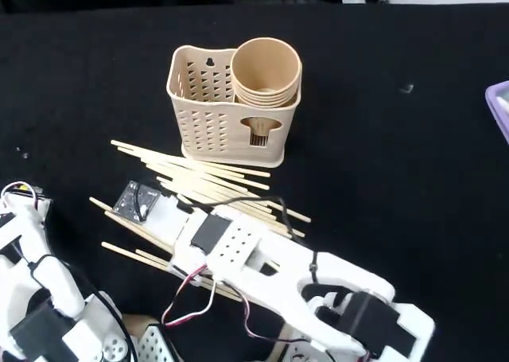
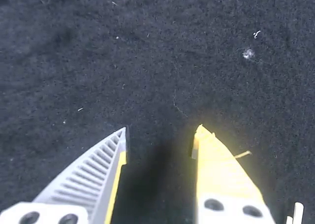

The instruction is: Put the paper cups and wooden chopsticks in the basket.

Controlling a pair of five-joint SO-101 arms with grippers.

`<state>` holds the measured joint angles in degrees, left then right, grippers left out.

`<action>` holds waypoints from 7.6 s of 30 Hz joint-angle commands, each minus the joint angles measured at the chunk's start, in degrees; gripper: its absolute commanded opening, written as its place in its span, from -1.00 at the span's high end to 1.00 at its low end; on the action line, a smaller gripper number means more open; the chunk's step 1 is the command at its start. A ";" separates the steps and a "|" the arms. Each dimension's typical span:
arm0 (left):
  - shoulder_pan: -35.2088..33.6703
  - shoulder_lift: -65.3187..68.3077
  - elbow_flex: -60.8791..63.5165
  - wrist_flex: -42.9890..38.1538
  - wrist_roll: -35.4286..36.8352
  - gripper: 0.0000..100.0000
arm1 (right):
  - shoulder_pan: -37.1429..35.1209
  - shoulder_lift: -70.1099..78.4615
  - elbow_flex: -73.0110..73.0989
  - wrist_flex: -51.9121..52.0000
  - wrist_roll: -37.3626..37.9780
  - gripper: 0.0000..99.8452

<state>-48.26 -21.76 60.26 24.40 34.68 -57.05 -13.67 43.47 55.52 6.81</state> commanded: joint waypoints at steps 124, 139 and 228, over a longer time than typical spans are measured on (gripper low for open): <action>7.78 -1.41 -1.36 -0.97 -5.01 0.56 | 8.09 -1.01 13.23 -14.86 10.46 0.81; 7.69 -1.41 -1.36 -0.97 -5.01 0.56 | 8.18 -0.22 5.67 -8.44 10.46 0.98; 7.78 -1.41 -1.36 -0.97 -5.01 0.56 | 28.31 -8.84 -16.57 -50.55 -9.14 0.77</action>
<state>-40.88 -21.76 60.26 24.40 30.37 -29.36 -19.12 29.49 2.51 -1.80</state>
